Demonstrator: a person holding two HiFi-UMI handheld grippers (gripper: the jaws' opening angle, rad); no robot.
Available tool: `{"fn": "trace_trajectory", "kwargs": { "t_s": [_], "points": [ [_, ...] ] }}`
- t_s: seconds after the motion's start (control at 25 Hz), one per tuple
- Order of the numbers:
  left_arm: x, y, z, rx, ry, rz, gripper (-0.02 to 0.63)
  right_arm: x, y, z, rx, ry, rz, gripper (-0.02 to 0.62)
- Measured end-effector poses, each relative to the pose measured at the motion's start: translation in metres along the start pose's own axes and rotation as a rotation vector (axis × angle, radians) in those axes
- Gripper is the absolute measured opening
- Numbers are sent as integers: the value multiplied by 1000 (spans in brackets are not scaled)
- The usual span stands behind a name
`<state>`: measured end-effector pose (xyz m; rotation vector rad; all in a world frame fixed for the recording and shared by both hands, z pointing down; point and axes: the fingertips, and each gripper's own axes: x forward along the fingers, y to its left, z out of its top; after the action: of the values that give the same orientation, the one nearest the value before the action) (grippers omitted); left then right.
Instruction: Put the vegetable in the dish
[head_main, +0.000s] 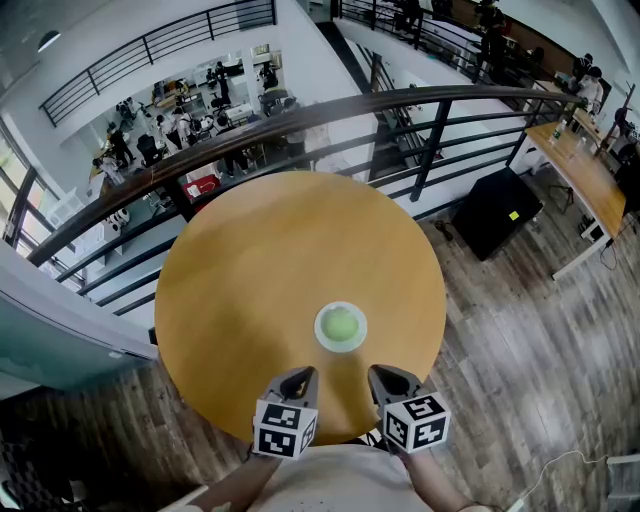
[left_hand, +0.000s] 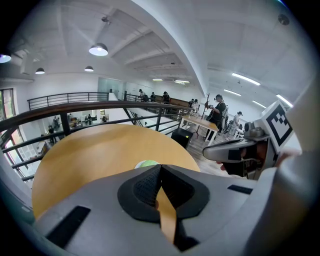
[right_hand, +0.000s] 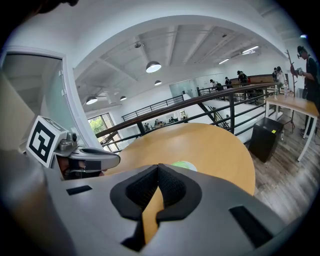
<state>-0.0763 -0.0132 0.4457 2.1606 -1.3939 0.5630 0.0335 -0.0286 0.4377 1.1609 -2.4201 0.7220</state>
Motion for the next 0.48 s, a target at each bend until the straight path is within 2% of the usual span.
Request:
{"fn": "trace_trajectory", "kwargs": {
  "t_s": [0.48],
  "points": [
    [3, 3, -2, -4, 5, 14, 21, 0, -1, -1, 2, -3, 2, 17]
  ]
}}
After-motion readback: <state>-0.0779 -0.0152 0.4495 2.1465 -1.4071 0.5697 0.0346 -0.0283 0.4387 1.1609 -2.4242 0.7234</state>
